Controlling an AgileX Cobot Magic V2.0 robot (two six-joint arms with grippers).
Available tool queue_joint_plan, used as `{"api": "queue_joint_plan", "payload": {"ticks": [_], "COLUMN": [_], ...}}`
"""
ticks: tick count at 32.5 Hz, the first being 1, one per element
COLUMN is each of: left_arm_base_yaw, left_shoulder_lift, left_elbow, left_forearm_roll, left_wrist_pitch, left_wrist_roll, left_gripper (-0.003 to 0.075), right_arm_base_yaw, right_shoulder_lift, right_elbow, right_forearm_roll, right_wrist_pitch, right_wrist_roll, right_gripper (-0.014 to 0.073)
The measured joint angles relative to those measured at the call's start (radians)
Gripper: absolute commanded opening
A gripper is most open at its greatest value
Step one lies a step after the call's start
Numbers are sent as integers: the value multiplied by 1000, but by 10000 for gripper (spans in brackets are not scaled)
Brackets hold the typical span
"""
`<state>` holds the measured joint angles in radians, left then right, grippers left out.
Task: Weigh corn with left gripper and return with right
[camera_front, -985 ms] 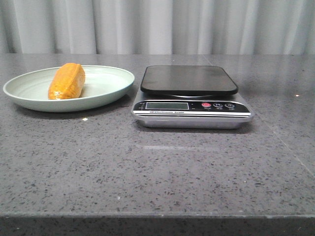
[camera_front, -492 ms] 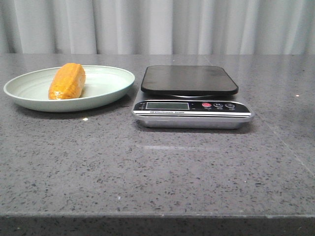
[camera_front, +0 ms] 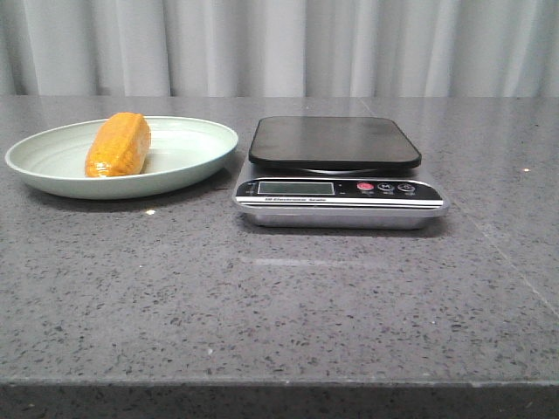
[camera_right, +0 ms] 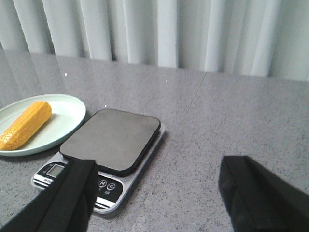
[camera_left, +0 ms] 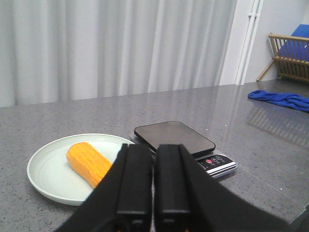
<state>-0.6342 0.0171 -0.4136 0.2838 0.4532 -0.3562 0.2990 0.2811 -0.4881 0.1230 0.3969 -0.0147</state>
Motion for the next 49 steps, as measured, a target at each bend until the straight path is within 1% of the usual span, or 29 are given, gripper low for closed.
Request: {"api": "queue_joint_plan", "payload": {"ticks": [2, 5, 6, 8, 16, 33, 35, 37, 39, 41, 44, 49], "left_arm_base_yaw": [0, 0, 0, 0, 0, 0, 10, 48, 109, 192, 297, 453], "left_shoulder_lift": [0, 0, 0, 0, 0, 0, 0, 0, 0, 0, 0, 0], "left_elbow": [0, 0, 0, 0, 0, 9, 28, 55, 89, 130, 186, 265], "left_forearm_roll": [0, 0, 0, 0, 0, -2, -7, -25, -74, -122, -161, -181], "left_wrist_pitch": [0, 0, 0, 0, 0, -3, -10, -31, -69, -111, -169, -246], "left_wrist_roll": [0, 0, 0, 0, 0, 0, 23, 75, 149, 221, 258, 276], "left_gripper": [146, 146, 146, 146, 146, 146, 146, 146, 146, 146, 146, 146], "right_arm_base_yaw": [0, 0, 0, 0, 0, 0, -2, -2, -2, -2, -2, -2], "right_shoulder_lift": [-53, -127, -141, -156, -160, -162, -162, -162, -162, -162, -162, -162], "right_elbow": [48, 108, 120, 136, 168, 168, 168, 168, 168, 168, 168, 168], "right_forearm_roll": [-2, -2, -2, -2, -2, -2, -2, -2, -2, -2, -2, -2], "right_wrist_pitch": [-35, -81, -93, -104, -124, -126, -126, -126, -126, -126, -126, -126], "right_wrist_roll": [-1, -4, -4, -4, -4, -4, -4, -4, -4, -4, -4, -4], "right_gripper": [435, 189, 130, 160, 160, 160, 160, 160, 160, 160, 160, 160]}}
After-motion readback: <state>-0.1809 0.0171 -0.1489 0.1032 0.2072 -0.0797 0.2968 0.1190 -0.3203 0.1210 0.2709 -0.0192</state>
